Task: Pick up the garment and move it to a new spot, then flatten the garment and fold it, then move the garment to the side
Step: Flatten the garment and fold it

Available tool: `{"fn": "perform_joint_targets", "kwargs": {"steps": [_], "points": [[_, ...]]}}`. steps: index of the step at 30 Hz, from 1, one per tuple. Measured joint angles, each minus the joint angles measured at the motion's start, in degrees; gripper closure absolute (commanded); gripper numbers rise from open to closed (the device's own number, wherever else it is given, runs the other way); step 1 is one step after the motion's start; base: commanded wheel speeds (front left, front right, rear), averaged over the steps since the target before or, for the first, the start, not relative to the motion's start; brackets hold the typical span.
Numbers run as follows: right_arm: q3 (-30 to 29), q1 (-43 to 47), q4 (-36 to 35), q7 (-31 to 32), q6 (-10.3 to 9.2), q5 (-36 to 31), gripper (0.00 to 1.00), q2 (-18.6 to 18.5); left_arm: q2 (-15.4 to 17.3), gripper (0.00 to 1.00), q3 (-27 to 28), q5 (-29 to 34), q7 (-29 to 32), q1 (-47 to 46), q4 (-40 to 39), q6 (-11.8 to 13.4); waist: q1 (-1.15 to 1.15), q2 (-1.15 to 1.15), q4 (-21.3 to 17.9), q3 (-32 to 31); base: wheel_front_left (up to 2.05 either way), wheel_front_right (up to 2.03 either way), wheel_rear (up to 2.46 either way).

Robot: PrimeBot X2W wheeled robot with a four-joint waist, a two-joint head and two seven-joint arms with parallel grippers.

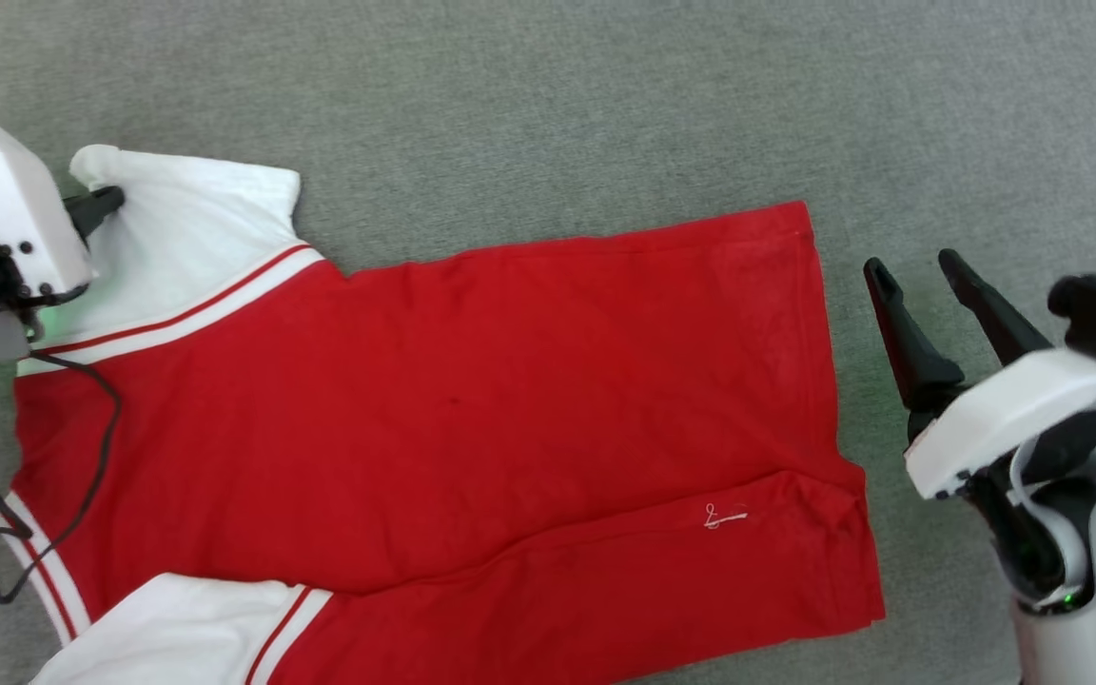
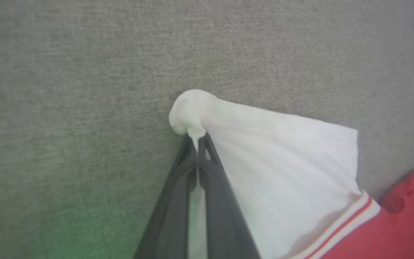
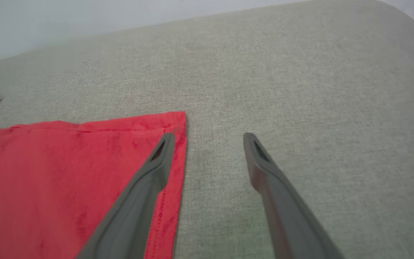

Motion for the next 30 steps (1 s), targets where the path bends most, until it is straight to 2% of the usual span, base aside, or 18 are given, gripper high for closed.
{"fn": "perform_joint_targets", "kwargs": {"steps": [5,9,18,19,20,21,22,30], "points": [[0.38,-4.26,3.77,11.67,-0.01,3.65,0.00,-4.14,-2.70,1.00,-1.48,2.53,-4.81,-1.19,-0.30,-2.23,0.00,0.00,2.85,-0.99,0.00,0.00,0.00],[1.13,-7.15,5.39,19.58,0.00,5.16,0.00,-5.60,-4.14,1.00,-2.42,4.14,-7.54,-3.11,-2.34,-3.58,0.00,0.00,5.77,-1.36,0.00,0.00,0.00],[0.70,-13.08,9.56,32.01,-0.01,5.10,0.00,-8.14,-6.46,1.00,-4.33,6.47,-11.16,-4.80,-7.66,-4.78,0.00,0.00,11.45,0.52,0.00,0.00,0.00],[0.52,-13.38,9.69,32.93,-0.01,5.10,0.06,-8.22,-6.46,1.00,-4.41,6.47,-11.37,-4.78,-7.89,-4.86,0.00,0.00,11.87,0.79,0.00,0.00,0.00],[0.31,-13.70,9.84,34.08,-0.01,5.10,0.60,-8.26,-6.45,1.00,-4.46,6.52,-11.63,-4.71,-8.09,-4.97,-0.01,0.00,12.25,1.03,0.00,0.00,0.00],[0.18,-13.94,9.85,34.92,-0.02,5.10,0.85,-8.36,-6.41,1.00,-4.48,6.54,-11.88,-4.55,-8.29,-4.99,-0.01,0.00,12.54,1.20,0.00,0.00,0.00],[0.09,-14.11,9.85,35.32,-0.02,5.10,1.00,-8.46,-6.32,1.00,-4.52,6.56,-11.98,-4.35,-8.49,-5.04,-0.01,0.00,12.76,1.30,0.00,0.00,0.00],[0.64,-13.29,7.64,33.38,-0.01,4.33,1.00,-9.40,-6.36,1.00,-4.08,6.36,-14.95,-1.83,-9.42,-5.20,0.00,0.00,13.41,-0.59,0.00,0.00,0.00]]}}
